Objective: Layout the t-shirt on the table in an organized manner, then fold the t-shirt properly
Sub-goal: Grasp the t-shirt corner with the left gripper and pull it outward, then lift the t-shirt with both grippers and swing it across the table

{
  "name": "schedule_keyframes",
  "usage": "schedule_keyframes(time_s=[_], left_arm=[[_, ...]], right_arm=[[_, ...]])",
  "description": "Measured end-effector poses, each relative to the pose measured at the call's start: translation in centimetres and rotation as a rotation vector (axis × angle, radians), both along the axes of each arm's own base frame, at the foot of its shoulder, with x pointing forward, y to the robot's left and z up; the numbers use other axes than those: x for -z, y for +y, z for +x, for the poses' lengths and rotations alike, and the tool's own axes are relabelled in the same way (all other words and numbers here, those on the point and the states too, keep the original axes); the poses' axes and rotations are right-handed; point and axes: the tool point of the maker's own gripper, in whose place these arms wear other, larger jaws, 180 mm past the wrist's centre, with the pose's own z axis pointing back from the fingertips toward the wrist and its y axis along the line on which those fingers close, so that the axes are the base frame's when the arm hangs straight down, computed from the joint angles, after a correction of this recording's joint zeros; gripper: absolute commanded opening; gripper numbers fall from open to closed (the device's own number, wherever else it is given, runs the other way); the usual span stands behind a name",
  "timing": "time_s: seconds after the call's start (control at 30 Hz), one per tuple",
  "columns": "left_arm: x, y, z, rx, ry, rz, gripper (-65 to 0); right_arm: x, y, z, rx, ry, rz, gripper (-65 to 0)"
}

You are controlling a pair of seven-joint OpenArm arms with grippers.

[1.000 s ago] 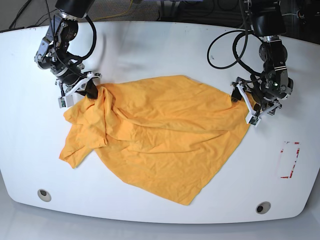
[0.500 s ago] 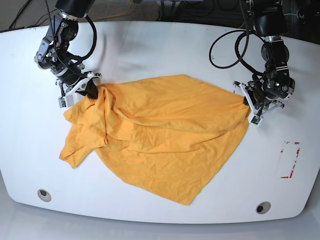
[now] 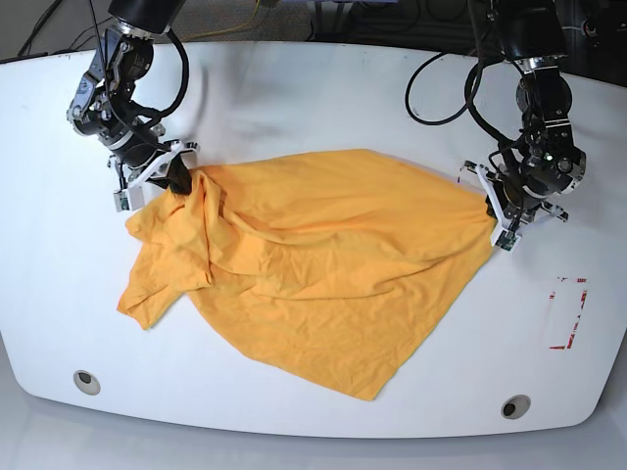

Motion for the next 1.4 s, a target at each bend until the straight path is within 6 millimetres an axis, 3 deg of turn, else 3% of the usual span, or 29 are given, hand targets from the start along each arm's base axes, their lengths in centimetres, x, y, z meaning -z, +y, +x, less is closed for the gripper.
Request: schedule_keyframes(time_s=[0.33, 0.57, 0.8, 1.17, 1.4], left_arm=[[-4.2, 0.1, 0.5, 0.005, -0.061, 0.076, -62.3], [-5.8, 0.5, 1.7, -0.012, -0.074, 0.096, -62.3], [-7.4, 0.5, 2.2, -0.012, -0.113, 0.111, -62.3], [-12.4, 0.1, 5.4, -0.006, -0.257, 0.114, -62.3], [-16.8, -1.0, 8.2, 0.020, -0.373, 0.111, -62.3]], right_arm=[[0.0, 0.1, -0.4, -0.004, 0.001, -0.003, -62.0], [-0.8, 0.0, -0.3, -0.010, -0.021, -0.021, -62.0], [-3.7, 0.1, 0.1, -0.030, -0.101, -0.078, -62.0], [-8.8, -0.3, 1.3, -0.074, -0.241, -0.187, -62.0], [-11.8, -1.5, 3.6, -0.079, -0.323, -0.240, -62.0]])
